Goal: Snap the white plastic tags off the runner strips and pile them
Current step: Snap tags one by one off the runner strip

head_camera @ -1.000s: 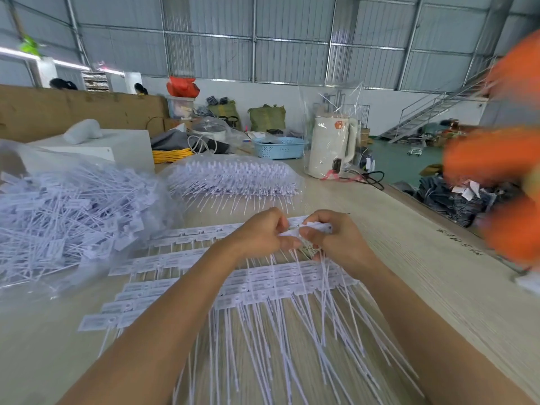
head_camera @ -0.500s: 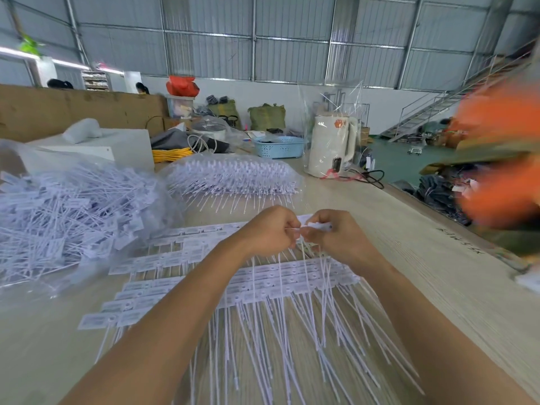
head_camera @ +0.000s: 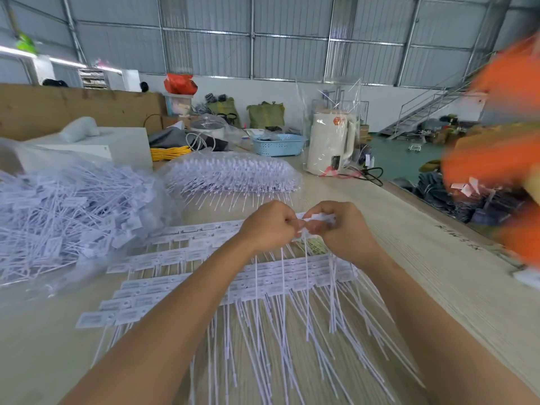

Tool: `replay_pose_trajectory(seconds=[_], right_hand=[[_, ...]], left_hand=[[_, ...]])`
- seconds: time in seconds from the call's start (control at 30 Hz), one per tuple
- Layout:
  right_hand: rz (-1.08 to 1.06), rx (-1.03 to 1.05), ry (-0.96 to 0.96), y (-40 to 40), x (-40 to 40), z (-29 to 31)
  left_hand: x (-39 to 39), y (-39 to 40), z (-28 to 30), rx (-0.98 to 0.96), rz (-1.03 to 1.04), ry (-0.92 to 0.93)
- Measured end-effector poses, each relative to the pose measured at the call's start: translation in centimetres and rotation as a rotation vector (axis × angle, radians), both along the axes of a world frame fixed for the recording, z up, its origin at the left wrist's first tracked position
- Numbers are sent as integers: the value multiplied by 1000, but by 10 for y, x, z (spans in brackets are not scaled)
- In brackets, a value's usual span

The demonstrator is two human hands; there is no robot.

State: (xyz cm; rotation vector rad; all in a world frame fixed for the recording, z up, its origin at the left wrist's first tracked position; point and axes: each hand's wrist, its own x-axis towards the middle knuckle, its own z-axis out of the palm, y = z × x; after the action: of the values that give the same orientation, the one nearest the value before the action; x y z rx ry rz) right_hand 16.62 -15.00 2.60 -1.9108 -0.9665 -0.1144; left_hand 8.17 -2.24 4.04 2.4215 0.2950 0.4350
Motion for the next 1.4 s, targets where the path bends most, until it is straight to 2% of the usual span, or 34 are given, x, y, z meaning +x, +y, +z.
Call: replay_pose_trajectory(seconds=[0.17,0.33,0.57,0.77,0.87,0.9,0.93,1.03,1.07,1.17,1.3,1.4], right_hand=[[3,67,-93,5,-5,-5],[38,96,-177,9,-6,-9],[104,161,-565,7,-13,-7],[120,215,-493,11,-17,-7],[-12,200,-561,-2,1,-5],[-80,241,-529,-10,9,-3],[-134,318,-413,-17,15,0],[-82,526,124,-16,17,6],[-57,517,191,-13,15,7],[-33,513,257,-17,11,11],[19,597,298,-34,16,27],[-3,498,178,-35,14,29]], left_hand=[[-6,2,8,-327,-13,23],[-10,11,6,-516,-76,61],[-8,21,3,-739,-154,143],[-9,26,0,-922,-203,184],[-18,31,5,-977,-257,145],[-20,33,9,-952,-262,138],[-21,34,12,-871,-248,131],[-16,21,16,-544,-180,73],[-14,14,16,-465,-184,61],[-11,7,16,-264,-201,86],[-15,9,20,-186,-192,140],[-15,7,18,-131,-201,179]])
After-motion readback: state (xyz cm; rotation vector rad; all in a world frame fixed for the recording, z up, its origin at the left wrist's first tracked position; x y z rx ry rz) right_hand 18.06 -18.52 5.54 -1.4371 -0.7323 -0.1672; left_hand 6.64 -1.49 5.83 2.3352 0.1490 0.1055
